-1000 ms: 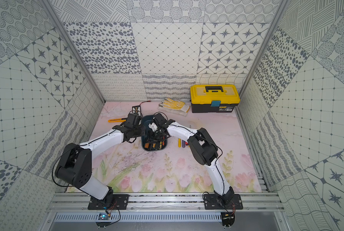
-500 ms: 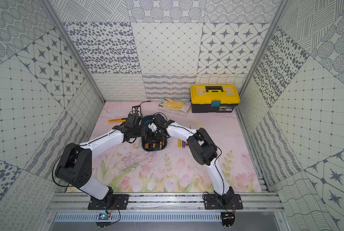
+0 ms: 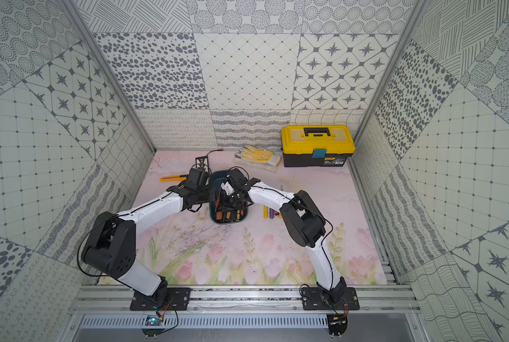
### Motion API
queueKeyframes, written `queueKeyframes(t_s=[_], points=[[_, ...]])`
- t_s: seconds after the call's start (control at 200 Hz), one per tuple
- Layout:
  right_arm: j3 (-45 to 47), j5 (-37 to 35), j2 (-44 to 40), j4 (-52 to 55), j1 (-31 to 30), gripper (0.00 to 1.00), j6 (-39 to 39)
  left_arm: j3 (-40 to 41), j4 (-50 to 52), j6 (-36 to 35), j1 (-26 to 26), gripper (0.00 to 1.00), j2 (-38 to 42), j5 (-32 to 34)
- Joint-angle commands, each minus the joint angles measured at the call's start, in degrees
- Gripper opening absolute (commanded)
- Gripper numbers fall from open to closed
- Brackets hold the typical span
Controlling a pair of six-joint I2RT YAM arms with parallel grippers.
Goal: Take out the screwdriver from the storage box
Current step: Pick up the screwdriver from the storage box, then place the screwdriver at the center of the board.
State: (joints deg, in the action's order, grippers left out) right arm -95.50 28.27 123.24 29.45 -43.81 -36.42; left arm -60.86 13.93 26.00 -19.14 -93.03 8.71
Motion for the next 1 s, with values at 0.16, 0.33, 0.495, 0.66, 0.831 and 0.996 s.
queueKeyframes(t_s=[0.16, 0.33, 0.495, 0.66, 0.831, 0.996], points=[[3.2, -3.5, -6.6, -1.9, 2.9, 0.0, 2.2, -1.3, -2.9, 0.7, -0.1, 0.0, -0.2, 2.7], [4.3, -3.5, -9.4, -1.9, 5.2, 0.0, 4.2, -1.4, -2.5, 0.8, -0.1, 0.0, -0.3, 3.2], [5.8, -3.4, -12.7, -1.8, 7.9, 0.0, 6.0, -1.3, -2.2, 0.8, -0.1, 0.0, -0.4, 3.8], [7.8, -3.7, -15.6, -1.3, 10.4, 0.0, 7.7, -1.3, -2.0, 0.9, 0.0, 0.0, -0.4, 3.9], [7.8, -7.8, -15.3, 4.8, 12.3, 0.0, 11.8, -1.5, -2.0, 0.8, 0.1, 0.0, -0.3, 3.9], [6.0, -14.5, -13.3, 12.3, 12.7, 0.0, 15.6, -1.7, -1.7, 0.5, 0.1, 0.0, -0.3, 4.2]])
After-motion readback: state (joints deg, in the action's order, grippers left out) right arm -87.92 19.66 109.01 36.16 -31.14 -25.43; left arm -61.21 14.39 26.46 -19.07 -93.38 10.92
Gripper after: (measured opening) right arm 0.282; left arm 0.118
